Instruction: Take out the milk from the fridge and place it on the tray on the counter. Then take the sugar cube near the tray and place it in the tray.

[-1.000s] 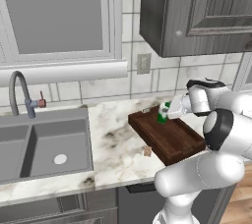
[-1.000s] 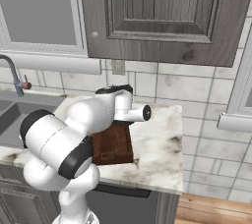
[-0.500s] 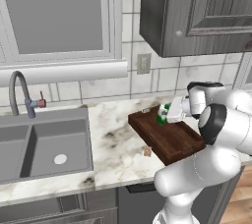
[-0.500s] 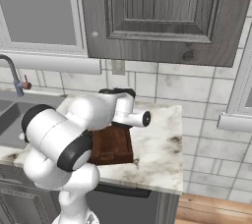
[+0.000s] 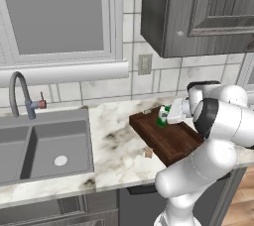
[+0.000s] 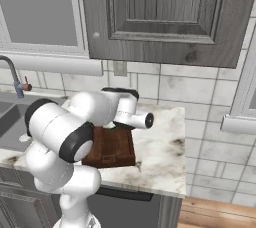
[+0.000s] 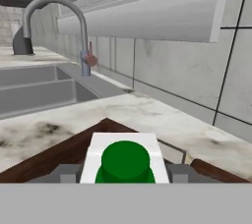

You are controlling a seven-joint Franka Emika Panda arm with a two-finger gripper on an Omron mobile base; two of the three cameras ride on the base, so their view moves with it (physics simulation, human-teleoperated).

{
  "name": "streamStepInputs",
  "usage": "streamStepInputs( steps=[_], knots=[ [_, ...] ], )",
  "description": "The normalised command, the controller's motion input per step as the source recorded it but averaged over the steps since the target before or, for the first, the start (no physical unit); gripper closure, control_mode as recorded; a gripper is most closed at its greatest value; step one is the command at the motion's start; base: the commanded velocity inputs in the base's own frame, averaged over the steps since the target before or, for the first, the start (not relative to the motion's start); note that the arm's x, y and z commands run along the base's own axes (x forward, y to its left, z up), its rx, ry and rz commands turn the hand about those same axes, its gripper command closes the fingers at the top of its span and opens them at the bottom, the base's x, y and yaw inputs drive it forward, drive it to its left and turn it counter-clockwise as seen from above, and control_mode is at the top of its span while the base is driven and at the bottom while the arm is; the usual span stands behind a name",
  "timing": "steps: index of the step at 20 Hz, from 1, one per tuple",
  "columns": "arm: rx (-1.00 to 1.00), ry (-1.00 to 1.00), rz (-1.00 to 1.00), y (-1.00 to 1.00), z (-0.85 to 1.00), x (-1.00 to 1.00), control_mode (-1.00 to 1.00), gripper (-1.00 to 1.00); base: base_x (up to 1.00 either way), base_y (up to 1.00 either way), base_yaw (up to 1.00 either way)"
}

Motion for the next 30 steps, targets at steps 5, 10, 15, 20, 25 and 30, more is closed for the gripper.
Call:
streamStepInputs(
  steps=[5, 10, 15, 20, 25, 30],
  knots=[
    [-0.02, -0.01, 0.0, 0.0, -0.36, 0.01, -1.0, 1.0, 0.0, 0.0, 0.0],
    [-0.05, -0.09, 0.0, 0.07, -0.36, 0.0, -1.0, 1.0, 0.0, 0.0, 0.0],
    [-0.05, -0.06, 0.0, 0.14, -0.25, 0.0, -1.0, -1.0, 0.0, 0.0, 0.0],
    [0.0, 0.0, 0.0, 0.0, 0.0, 0.0, -1.0, -1.0, 0.0, 0.0, 0.0],
    [0.0, 0.02, 0.0, 0.0, 0.02, 0.0, -1.0, -1.0, 0.0, 0.0, 0.0],
    [0.0, 0.03, 0.0, 0.0, 0.18, 0.01, -1.0, -1.0, 0.0, 0.0, 0.0]
  ],
)
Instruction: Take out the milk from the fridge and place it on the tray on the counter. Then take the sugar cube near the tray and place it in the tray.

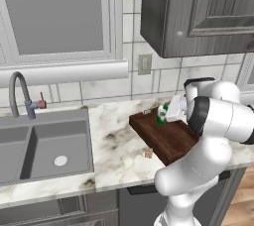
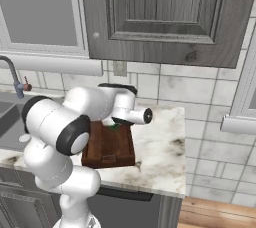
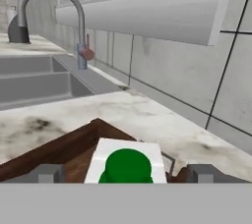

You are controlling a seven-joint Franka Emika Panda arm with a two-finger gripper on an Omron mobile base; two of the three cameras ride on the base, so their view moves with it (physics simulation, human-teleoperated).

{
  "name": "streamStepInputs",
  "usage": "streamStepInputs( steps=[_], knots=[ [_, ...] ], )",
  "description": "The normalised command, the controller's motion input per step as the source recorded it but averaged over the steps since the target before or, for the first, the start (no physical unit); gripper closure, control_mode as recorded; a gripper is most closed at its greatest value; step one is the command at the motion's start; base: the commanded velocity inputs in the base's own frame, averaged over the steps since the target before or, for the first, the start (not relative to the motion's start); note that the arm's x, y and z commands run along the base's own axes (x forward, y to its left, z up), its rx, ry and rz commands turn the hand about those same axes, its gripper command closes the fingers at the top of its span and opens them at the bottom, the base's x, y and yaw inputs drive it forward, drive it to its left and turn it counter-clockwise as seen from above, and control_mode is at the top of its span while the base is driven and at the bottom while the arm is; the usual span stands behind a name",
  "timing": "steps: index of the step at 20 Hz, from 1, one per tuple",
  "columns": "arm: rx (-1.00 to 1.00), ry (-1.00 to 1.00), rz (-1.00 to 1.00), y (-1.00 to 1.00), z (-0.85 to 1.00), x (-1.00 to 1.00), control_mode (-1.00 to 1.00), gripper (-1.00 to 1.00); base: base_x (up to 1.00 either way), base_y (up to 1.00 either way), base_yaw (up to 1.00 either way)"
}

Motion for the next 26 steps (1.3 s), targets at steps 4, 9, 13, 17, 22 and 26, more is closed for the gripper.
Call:
streamStepInputs(
  steps=[4, 9, 13, 17, 22, 26],
  knots=[
    [0.0, -0.02, 0.0, -0.09, 0.39, -0.05, -1.0, -1.0, 0.0, 0.0, 0.0],
    [0.0, -0.11, 0.0, -0.13, 0.39, -0.32, -1.0, -1.0, 0.0, 0.0, 0.0],
    [0.0, -0.12, 0.0, -0.06, 0.44, -0.5, -1.0, -1.0, 0.0, 0.0, 0.0],
    [-0.01, -0.05, 0.0, 0.0, 0.53, -0.56, -1.0, -1.0, 0.0, 0.0, 0.0],
    [-0.06, 0.0, -0.01, 0.11, 0.55, -0.61, -1.0, -1.0, 0.0, 0.0, 0.0],
    [-0.01, 0.1, -0.04, 0.1, 0.3, -0.65, -1.0, -1.0, 0.0, 0.0, 0.0]
  ],
)
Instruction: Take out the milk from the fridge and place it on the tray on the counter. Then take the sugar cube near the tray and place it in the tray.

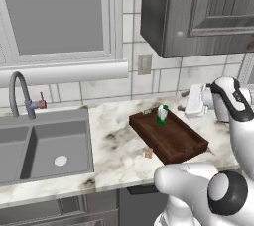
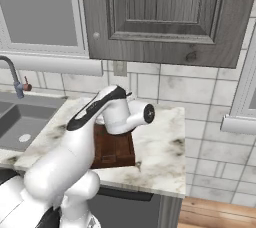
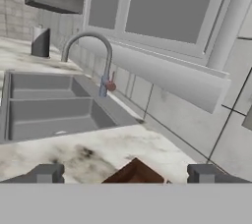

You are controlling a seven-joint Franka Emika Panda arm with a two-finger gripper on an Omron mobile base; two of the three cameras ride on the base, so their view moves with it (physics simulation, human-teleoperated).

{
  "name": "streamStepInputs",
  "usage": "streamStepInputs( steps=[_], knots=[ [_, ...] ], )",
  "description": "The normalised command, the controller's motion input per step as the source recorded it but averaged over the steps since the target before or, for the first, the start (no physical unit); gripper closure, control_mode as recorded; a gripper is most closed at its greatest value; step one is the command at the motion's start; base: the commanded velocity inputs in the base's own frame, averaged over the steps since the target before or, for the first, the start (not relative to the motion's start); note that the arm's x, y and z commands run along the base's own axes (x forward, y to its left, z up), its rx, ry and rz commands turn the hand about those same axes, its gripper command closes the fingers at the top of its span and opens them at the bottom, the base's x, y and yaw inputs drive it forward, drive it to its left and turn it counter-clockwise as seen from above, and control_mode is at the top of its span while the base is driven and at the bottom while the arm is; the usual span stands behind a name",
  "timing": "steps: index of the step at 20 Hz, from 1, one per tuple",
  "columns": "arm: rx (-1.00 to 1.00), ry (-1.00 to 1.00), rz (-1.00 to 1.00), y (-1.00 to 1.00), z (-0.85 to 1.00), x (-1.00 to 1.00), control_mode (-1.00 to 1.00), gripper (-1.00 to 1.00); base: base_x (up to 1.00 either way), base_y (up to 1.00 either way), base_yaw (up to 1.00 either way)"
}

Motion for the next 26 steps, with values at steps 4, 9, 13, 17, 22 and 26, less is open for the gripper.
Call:
streamStepInputs(
  steps=[4, 9, 13, 17, 22, 26],
  knots=[
    [-0.03, 0.16, -0.05, 0.34, 0.03, -0.61, -1.0, -1.0, 0.0, 0.0, 0.0],
    [-0.15, 0.26, -0.09, 1.0, 0.03, -0.29, -1.0, -1.0, 0.0, 0.0, 0.0],
    [-0.13, 0.26, -0.07, 0.92, 0.17, -0.24, -1.0, -1.0, 0.0, 0.0, 0.0],
    [-0.18, 0.16, -0.04, 0.7, 0.11, -0.31, -1.0, -1.0, 0.0, 0.0, 0.0],
    [-0.18, 0.21, -0.01, 0.36, 0.01, -0.01, -1.0, -1.0, 0.0, 0.0, 0.0],
    [-0.25, 0.07, -0.02, 0.39, 0.02, 0.02, -1.0, -1.0, 0.0, 0.0, 0.0]
  ],
)
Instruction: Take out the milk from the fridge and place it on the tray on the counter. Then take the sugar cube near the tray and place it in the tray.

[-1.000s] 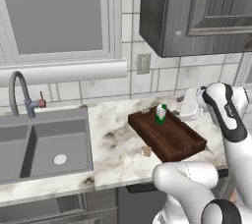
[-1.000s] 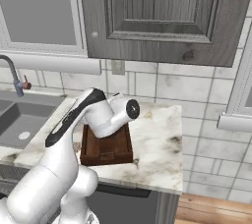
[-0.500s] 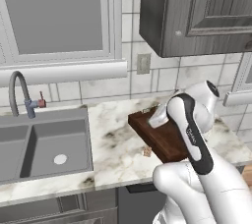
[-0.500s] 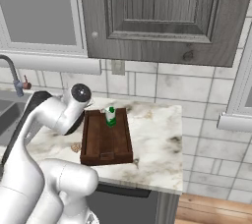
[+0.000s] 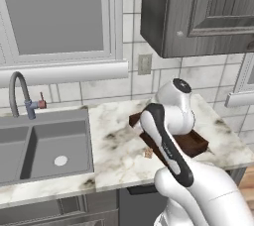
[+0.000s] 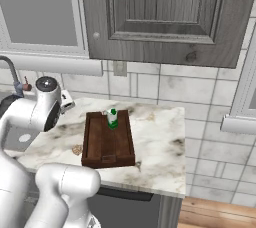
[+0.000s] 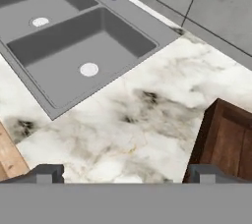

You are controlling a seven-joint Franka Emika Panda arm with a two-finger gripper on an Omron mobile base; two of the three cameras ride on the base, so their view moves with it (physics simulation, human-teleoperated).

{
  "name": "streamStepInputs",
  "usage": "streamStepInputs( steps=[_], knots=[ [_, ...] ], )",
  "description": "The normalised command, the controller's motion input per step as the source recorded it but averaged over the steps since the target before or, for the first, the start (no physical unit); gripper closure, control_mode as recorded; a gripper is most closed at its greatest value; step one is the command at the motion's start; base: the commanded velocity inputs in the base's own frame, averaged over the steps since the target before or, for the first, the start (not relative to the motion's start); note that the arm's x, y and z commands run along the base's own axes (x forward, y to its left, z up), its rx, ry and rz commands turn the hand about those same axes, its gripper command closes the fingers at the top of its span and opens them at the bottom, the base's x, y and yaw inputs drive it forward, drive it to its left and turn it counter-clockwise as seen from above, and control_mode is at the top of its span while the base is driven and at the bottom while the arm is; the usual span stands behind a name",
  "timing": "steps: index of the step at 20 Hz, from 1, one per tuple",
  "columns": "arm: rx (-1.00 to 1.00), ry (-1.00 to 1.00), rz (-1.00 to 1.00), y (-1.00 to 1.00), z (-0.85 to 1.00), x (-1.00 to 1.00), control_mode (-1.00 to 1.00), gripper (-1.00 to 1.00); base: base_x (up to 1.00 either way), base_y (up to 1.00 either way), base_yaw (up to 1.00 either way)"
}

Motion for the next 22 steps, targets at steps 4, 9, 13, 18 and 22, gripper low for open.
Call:
streamStepInputs(
  steps=[4, 9, 13, 18, 22],
  knots=[
    [-0.27, 0.17, -0.02, 0.19, 0.0, 0.0, -1.0, -1.0, 0.0, 0.0, 0.0],
    [-0.36, 0.2, 0.0, 0.29, 0.0, 0.0, -1.0, -1.0, 0.0, 0.0, 0.0],
    [-0.33, 0.18, 0.04, 0.1, -0.02, 0.0, -1.0, -1.0, 0.0, 0.0, 0.0],
    [-0.22, 0.09, 0.22, 0.0, -0.2, 0.0, -1.0, -1.0, 0.0, 0.0, 0.0],
    [-0.11, 0.05, 0.27, -0.15, -0.34, 0.0, -1.0, -1.0, 0.0, 0.0, 0.0]
  ],
)
